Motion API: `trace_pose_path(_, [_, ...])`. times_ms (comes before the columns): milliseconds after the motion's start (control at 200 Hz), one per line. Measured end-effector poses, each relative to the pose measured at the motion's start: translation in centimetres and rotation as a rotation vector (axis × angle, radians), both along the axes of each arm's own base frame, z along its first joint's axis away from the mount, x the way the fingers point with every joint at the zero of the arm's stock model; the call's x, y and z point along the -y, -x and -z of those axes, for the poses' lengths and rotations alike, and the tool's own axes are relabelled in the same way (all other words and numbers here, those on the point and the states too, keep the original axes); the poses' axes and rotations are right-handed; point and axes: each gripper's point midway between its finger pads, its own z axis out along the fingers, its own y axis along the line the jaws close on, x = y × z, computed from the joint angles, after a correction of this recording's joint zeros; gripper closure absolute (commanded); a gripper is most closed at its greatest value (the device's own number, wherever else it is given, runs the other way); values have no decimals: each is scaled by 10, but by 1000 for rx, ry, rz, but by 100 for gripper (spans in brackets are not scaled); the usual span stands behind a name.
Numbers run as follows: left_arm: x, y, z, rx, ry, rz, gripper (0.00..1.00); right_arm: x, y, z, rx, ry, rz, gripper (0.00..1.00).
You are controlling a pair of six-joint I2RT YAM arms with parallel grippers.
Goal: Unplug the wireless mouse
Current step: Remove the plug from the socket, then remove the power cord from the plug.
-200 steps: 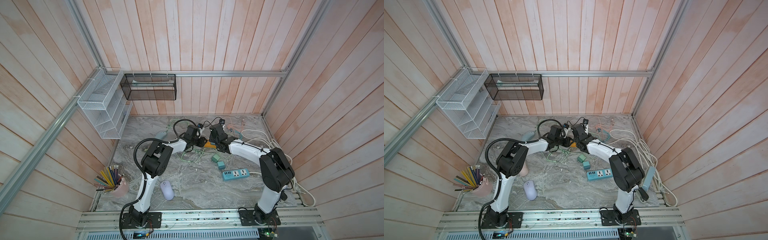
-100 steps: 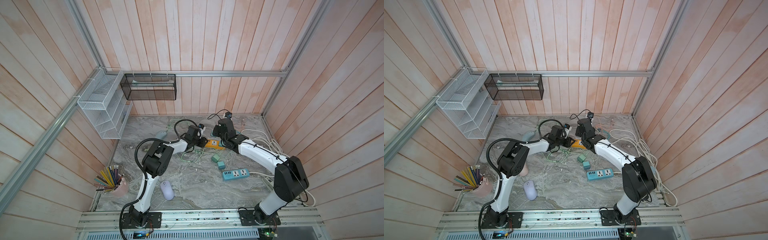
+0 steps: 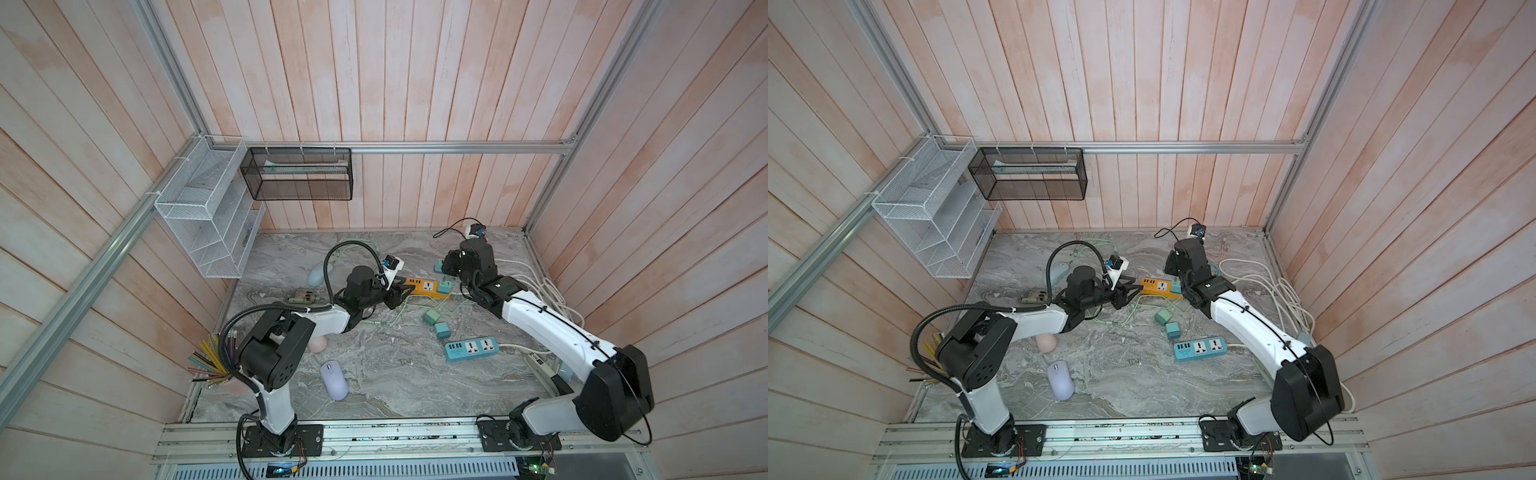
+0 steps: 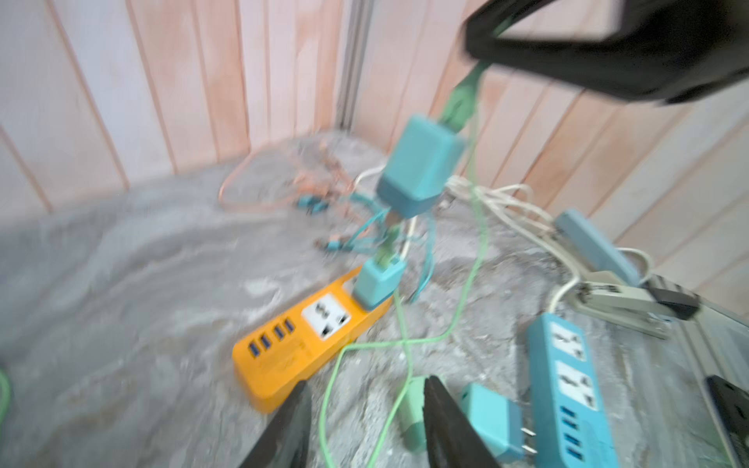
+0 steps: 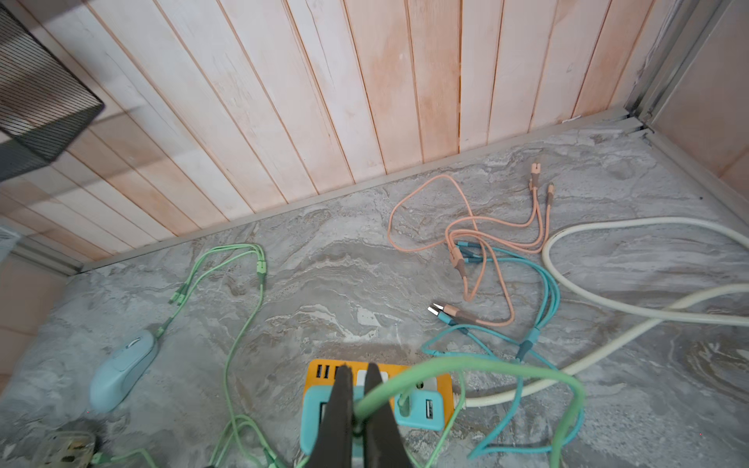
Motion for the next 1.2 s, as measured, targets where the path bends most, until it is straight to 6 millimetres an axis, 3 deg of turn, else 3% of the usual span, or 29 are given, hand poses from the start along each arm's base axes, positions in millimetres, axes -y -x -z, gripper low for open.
trace_pose_path(55, [0,17,-28,131,46,53,52,-2,14,-13,24,-27,-52,100])
trace_pose_path(130, [3,37,-49,266,67,102,49,-7,31,-22,37,-60,-125,100])
trace_pose_path(330, [26,66,-51,404,22,176,47,-26,65,-19,-2,-131,-302,100])
trace_pose_path(515, [37,59,-56,437,-16,148,44,-39,84,-7,-54,-182,-401,100])
trace_pose_path(705, [47,48,-61,443,-38,116,44,-46,90,-5,-74,-211,-446,100])
trace_pose_path(995, [54,42,-36,363,-101,127,46,-47,90,-8,-69,-212,-448,100])
trace_pose_path(1095, [55,41,-28,332,-117,133,62,-47,89,-14,-56,-213,-451,100])
trace_pose_path(1140, [55,41,-26,326,-124,135,77,-47,89,-17,-49,-214,-452,100])
trace_pose_path(1175, [56,41,-26,321,-127,138,100,-47,89,-19,-44,-213,-453,100])
trace_pose_path(1200, [56,41,-26,316,-127,139,100,-47,89,-20,-43,-213,-453,100])
